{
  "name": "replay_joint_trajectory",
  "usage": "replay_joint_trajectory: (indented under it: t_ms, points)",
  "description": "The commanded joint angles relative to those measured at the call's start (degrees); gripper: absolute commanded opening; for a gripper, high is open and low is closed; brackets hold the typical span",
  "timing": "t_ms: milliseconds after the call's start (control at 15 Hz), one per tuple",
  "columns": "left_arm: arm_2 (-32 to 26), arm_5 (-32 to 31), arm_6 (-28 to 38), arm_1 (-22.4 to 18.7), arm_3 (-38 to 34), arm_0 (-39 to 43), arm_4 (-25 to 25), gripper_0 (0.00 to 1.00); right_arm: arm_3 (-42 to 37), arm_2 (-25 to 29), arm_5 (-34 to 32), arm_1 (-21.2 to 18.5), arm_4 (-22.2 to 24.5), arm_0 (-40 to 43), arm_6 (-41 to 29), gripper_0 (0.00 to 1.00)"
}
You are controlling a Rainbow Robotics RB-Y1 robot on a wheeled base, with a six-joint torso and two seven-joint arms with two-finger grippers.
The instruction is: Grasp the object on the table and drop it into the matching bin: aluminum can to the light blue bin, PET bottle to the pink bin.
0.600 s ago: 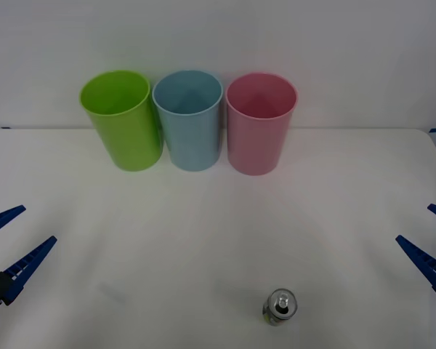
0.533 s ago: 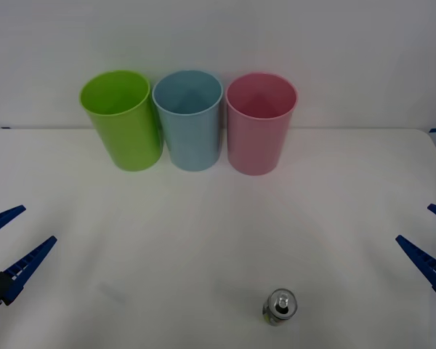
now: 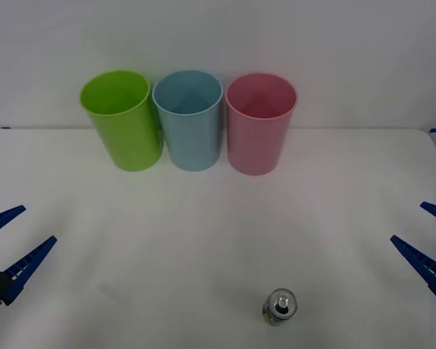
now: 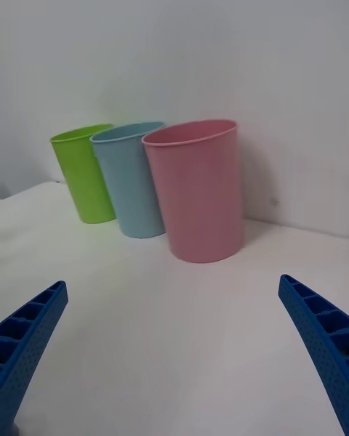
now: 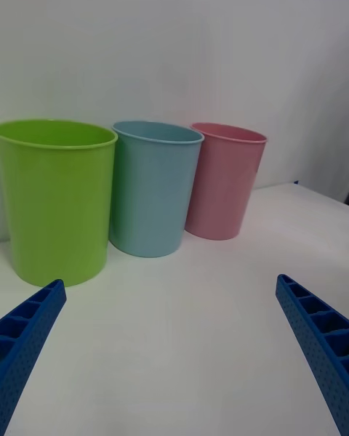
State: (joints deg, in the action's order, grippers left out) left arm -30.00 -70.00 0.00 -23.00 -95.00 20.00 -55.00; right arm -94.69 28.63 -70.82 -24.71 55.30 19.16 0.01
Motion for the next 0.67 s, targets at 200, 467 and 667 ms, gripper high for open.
replay_joint_trajectory:
  t_ms: [200,467,667]
  points:
    - [0.00,0.00,0.00,0.00,0.00,0.00,0.00,1.00,3.63,-2.00,-3.10,-4.12,-0.02,-0.35,0.78,1.00]
    - [0.00,0.00,0.00,0.00,0.00,0.00,0.00,1.00,8.11,-3.93,-8.90,-6.67,0.16,-2.90,2.18,1.00]
    - [0.00,0.00,0.00,0.00,0.00,0.00,0.00,1.00,11.37,-5.42,-13.29,-7.55,1.83,-5.45,4.29,1.00]
